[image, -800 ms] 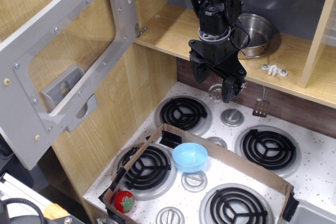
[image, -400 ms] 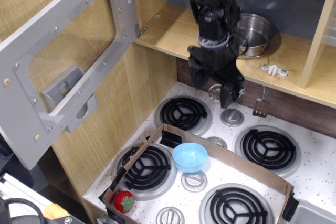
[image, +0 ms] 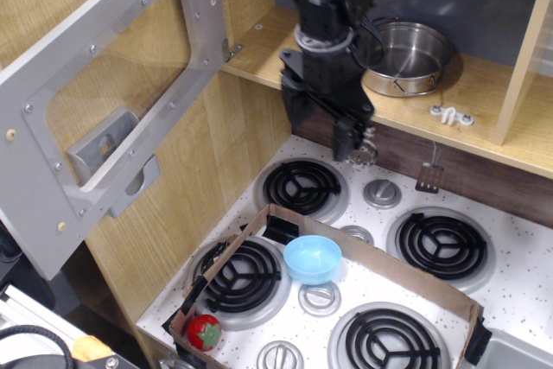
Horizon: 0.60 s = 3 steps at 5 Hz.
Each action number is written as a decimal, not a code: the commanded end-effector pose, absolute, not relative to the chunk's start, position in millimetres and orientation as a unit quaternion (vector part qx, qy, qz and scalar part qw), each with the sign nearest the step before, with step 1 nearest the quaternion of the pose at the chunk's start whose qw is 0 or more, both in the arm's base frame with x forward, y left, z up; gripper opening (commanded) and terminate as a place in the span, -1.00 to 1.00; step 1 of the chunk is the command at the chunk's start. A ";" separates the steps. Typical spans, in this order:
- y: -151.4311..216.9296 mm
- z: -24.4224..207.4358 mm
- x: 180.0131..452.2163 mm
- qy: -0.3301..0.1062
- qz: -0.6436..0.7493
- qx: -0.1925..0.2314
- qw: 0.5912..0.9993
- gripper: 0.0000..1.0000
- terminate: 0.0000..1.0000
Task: Close microwave
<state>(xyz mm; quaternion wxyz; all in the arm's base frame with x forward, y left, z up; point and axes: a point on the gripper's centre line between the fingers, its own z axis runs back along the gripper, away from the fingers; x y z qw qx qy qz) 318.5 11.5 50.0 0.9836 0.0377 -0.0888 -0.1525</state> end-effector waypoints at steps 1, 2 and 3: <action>43.7 118.3 283.4 -0.071 -0.132 0.089 0.985 1.00 -1.00; 56.7 144.8 256.9 -0.056 -0.125 0.135 0.981 1.00 -1.00; 64.5 162.4 230.4 -0.041 -0.109 0.167 0.979 1.00 -1.00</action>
